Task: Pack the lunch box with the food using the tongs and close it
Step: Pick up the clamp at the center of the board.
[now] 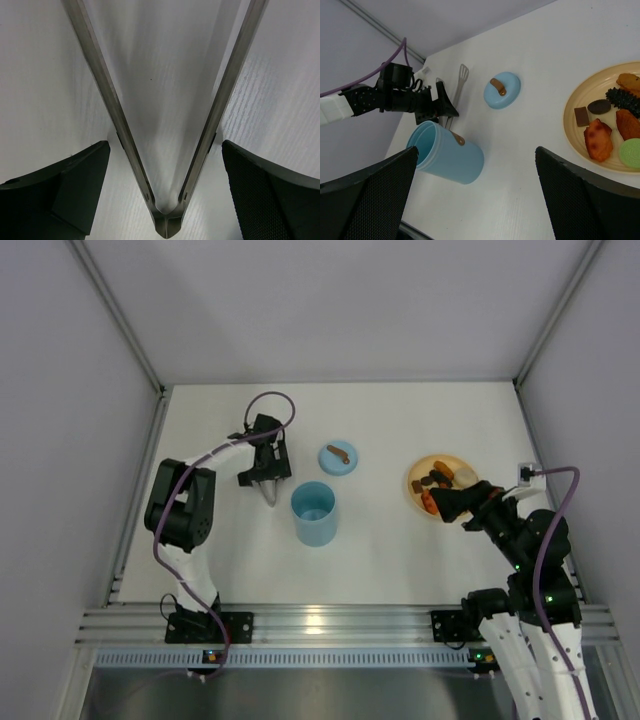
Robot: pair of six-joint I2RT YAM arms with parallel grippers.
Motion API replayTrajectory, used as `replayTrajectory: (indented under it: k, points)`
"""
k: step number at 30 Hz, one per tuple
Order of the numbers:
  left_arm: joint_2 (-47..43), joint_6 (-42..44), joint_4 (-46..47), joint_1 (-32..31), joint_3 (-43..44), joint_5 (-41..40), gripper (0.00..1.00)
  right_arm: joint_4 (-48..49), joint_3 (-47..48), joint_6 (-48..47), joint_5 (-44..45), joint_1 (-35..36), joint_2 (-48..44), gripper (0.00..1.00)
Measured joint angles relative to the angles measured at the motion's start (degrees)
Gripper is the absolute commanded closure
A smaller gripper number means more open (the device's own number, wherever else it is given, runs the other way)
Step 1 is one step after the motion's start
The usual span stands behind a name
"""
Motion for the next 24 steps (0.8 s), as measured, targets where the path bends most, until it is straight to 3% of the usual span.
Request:
replayTrajectory:
  k: [18,21,24]
  points:
    - [2.97,-0.66,1.05,0.04,2.54,-0.50,0.19,-0.04,0.00,-0.02,-0.50,0.00,-0.04,0.00]
    - [2.97,-1.16,1.03,0.04,2.54,-0.85,0.26,-0.17,0.00,-0.07,-0.50,0.00,-0.33,0.01]
    - [2.97,-1.68,0.92,0.04,2.54,-1.07,0.41,-0.31,0.00,-0.20,-0.63,0.00,-0.37,0.01]
